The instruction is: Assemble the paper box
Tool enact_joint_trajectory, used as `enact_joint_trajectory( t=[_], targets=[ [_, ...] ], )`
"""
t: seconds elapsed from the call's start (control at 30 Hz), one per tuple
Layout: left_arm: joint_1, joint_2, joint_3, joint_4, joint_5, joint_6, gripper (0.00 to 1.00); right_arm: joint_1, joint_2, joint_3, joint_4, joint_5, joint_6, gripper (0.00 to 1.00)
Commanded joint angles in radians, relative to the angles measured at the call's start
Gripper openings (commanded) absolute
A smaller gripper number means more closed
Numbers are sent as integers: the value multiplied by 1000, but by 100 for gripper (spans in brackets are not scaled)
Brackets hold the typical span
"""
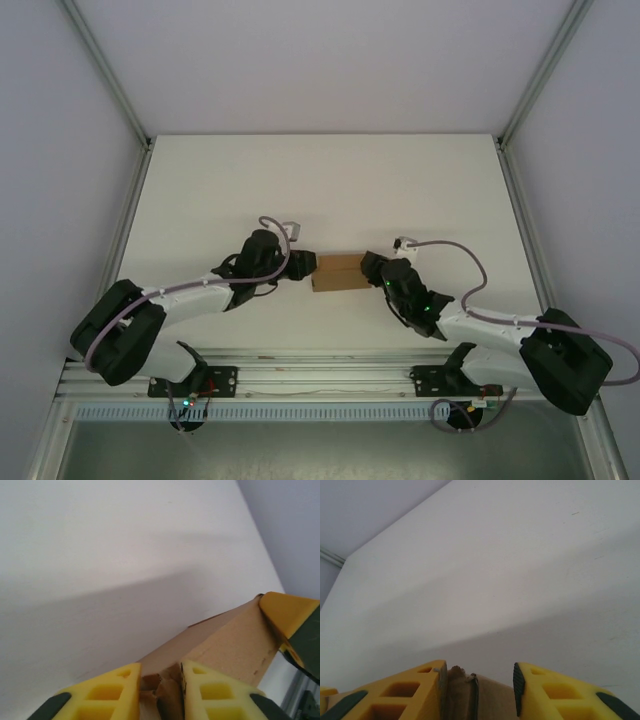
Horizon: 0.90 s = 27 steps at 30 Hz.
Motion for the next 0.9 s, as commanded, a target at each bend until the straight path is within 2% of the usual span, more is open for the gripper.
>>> enact_joint_trajectory(
  t=[0.0, 0.07, 0.33, 0.4, 0.47, 0.57, 0.6, 0.7, 0.73, 0.8, 0.87],
  targets=[
    [7, 111, -111, -26, 94, 18, 11, 1, 43, -69, -165, -81, -44, 36],
    [9, 135, -120, -3, 107, 32, 0, 0, 50, -79, -143, -85, -49, 33],
    [7, 146, -145, -30, 40, 119, 0, -1, 88, -132, -19, -108, -104, 17],
    [7, 146, -136, -47, 39, 126, 7, -1, 107, -127, -12, -110, -116, 14],
    [7, 139, -123, -65, 43, 129, 20, -1, 118, -117, -11, -114, -127, 14],
    [6, 108, -101, -100, 30, 126, 29, -2, 100, -102, -17, -119, -129, 14],
    [6, 95, -88, -121, 22, 127, 36, -2, 82, -92, -32, -122, -131, 14],
    [6, 59, -19, -216, -5, 146, 50, -1, 19, -45, -124, -119, -132, 24],
    [6, 51, 15, -253, -21, 146, 51, -1, -1, -26, -164, -109, -129, 29],
    [7, 41, 77, -306, -28, 149, 58, -1, -39, 12, -236, -81, -119, 33],
    [6, 25, 134, -344, -57, 137, 76, -1, -68, 67, -325, -46, -117, 43]
  ],
)
